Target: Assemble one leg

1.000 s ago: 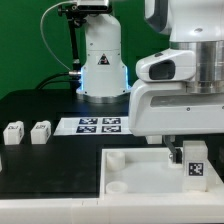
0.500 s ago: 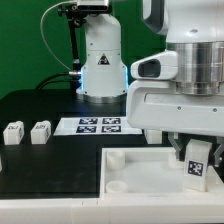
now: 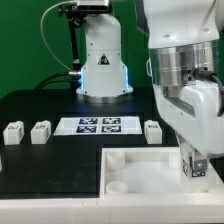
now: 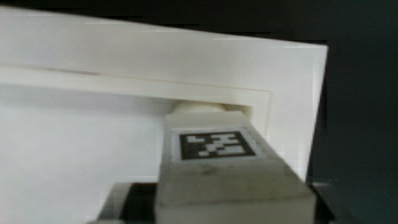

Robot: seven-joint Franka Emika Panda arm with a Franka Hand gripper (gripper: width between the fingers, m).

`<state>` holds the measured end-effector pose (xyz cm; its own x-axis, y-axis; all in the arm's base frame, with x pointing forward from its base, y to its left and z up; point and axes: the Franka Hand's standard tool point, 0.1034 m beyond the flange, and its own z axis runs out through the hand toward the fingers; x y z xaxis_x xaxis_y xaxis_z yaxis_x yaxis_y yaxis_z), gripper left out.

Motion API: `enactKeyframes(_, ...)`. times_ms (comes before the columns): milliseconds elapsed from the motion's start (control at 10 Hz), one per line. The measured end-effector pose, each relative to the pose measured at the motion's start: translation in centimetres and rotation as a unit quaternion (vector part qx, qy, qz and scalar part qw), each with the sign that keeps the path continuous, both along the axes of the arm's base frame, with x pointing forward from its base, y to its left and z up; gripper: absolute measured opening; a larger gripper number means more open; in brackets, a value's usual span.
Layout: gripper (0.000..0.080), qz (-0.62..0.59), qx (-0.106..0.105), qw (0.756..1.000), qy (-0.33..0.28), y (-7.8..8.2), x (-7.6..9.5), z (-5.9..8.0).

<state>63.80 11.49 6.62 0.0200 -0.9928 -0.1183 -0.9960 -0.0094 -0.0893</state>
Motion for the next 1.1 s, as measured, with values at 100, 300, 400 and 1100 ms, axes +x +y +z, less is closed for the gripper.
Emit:
enactKeyframes(100,0.0294,-0.044,0.007,0.999,0.008,0.1,0.0,0.0)
enactKeyframes(300,0.0369,0.024,-0.001,1.0,-0.009,0.0,0.1,-0.1)
enactKeyframes(400,0.0505,0.119,-0.019,0.992,-0.047,-0.2,0.4,-0.3)
enactKeyframes(1100,0.0649,0.657,-0.095,0.743,-0.084,1.2,-0.2,0.0)
